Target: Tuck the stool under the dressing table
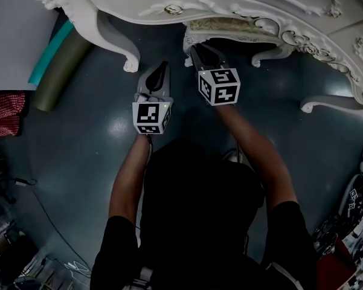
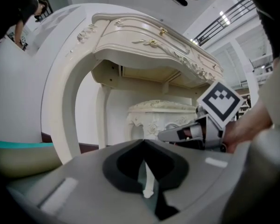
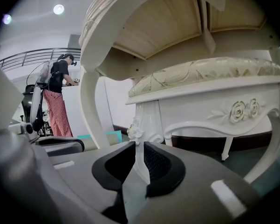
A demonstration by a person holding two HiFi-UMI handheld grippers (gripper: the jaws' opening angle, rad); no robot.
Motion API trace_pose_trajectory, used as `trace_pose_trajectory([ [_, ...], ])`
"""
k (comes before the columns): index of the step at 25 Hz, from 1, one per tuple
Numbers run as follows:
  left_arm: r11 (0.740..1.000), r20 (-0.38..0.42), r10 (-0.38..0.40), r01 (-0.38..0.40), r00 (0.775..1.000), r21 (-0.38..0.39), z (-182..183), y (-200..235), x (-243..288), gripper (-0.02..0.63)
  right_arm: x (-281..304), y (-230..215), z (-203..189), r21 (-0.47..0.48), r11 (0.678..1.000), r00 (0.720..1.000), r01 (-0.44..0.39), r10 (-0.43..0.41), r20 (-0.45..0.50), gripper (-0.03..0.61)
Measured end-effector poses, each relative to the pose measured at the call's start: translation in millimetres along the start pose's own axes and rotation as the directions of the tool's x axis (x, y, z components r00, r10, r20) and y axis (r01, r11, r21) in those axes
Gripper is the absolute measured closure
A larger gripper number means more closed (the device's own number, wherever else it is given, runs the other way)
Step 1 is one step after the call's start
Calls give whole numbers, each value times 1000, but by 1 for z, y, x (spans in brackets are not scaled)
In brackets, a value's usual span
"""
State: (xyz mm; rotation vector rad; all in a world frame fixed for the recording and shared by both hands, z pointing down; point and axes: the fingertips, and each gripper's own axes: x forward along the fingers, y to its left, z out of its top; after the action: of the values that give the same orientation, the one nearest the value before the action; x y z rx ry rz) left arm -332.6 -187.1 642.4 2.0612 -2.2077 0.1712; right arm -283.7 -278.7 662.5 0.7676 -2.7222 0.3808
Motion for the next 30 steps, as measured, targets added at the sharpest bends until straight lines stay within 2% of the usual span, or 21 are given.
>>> trace_pose_trajectory([
  [11, 1000, 10, 6, -6, 1000, 0, 2, 9, -4, 604, 23, 2, 9, -4, 1000, 1000, 2, -2, 8, 540],
  [13, 1000, 10, 6, -6, 1000, -1, 2, 10, -4, 604, 19, -1, 8, 4, 1000, 1000, 8, -8, 18, 583],
  [17, 1000, 8, -9, 9, 1000, -10, 1, 5, 2, 604, 8, -6, -2, 36, 999, 1000, 2, -2, -1, 581],
  [24, 999, 5, -43, 43, 999, -9, 7, -15, 13, 606, -17, -4, -20, 23, 998, 997, -54, 55, -51, 581],
  [30, 998, -28, -52, 51, 998, -33, 9, -38, 31, 606, -40, -20, -23, 46, 998, 995, -36, 40, -88, 582],
])
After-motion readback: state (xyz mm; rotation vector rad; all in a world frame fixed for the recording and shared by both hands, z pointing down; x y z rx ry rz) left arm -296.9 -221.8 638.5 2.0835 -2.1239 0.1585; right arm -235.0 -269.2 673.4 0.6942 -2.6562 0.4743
